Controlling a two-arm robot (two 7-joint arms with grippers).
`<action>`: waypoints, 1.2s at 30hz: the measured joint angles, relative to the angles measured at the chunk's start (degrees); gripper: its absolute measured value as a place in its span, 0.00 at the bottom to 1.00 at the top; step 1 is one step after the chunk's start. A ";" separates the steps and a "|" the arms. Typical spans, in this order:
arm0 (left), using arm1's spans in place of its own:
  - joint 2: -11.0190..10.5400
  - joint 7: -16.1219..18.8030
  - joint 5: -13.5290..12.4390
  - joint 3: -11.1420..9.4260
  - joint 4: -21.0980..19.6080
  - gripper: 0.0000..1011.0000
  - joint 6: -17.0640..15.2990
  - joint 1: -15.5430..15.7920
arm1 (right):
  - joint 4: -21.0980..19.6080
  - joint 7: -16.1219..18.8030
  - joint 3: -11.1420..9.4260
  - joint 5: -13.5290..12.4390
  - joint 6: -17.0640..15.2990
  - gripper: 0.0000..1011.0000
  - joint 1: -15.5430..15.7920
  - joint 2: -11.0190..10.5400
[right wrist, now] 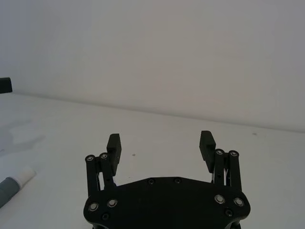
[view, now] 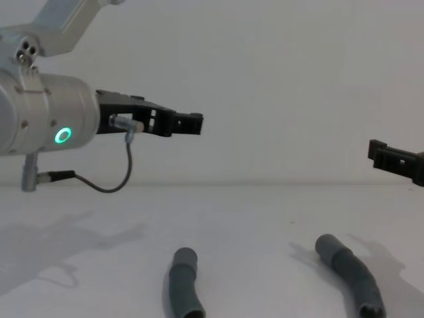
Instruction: Use both hands to pick up one end of the pipe from the table, align the ends, and insert them.
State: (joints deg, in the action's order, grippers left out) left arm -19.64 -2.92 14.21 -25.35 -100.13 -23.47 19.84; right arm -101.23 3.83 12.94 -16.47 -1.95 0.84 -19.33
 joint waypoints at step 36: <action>13.41 17.64 -0.56 0.71 -13.13 0.99 -24.65 -12.54 | 0.00 0.00 0.00 0.00 0.00 0.99 0.00 0.00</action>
State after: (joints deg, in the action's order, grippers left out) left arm -6.23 14.72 13.66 -24.65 -113.26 -48.12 7.30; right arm -101.23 3.83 12.94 -16.47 -1.95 0.84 -19.34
